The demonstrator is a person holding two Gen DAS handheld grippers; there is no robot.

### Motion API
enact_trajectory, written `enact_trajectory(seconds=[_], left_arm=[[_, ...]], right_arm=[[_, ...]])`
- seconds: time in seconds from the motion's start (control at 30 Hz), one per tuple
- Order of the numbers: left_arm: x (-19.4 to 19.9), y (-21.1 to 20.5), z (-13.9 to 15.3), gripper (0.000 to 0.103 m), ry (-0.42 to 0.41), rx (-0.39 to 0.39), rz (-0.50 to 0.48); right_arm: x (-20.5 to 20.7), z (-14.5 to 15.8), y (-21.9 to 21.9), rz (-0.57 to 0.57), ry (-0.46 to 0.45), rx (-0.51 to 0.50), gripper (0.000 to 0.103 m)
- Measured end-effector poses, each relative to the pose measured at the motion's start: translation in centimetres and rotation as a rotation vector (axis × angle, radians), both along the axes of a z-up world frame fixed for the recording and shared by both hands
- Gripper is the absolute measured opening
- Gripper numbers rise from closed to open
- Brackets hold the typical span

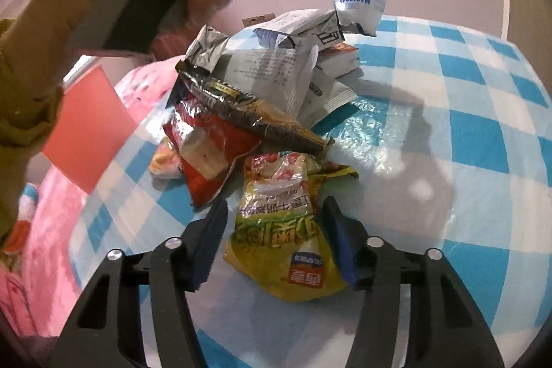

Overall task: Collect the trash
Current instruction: 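Lift the white bottle with the left tool while the right tool grasps the yellow chip bag, then carry the yellow chip bag with the right tool over the orange bucket and release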

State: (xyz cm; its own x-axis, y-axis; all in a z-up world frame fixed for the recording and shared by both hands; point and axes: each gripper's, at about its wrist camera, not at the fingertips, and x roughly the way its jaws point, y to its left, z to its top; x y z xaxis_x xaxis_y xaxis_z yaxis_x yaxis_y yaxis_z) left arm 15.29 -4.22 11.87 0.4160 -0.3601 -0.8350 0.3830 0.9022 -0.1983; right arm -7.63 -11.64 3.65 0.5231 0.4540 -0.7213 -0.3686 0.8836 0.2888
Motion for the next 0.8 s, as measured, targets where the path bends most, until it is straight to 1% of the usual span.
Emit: enact_trajectory(seconds=[0.13,0.23,0.53,0.8], left_arm=[[-1.2,1.4,0.9,0.061,-0.014,-0.047,-0.001],[-1.9,2.3,1.5,0.061,-0.024,-0.081,-0.002],[-5.4,4.8,3.3,0.061,-0.059,-0.169,-0.018],[-10.1,8.3,4.5,0.061,-0.094,-0.222,-0.019]], right_arm=[[-0.7,0.0,0.4,-0.006,-0.026,-0.043,0.051],[-0.9,-0.2,0.3,-0.017,-0.036,-0.048,0.049],[-1.7,0.0,-1.3,-0.051,-0.037,0.022,0.045],[-2.8,0.2,-2.0,-0.083,-0.043,0.04,0.044]])
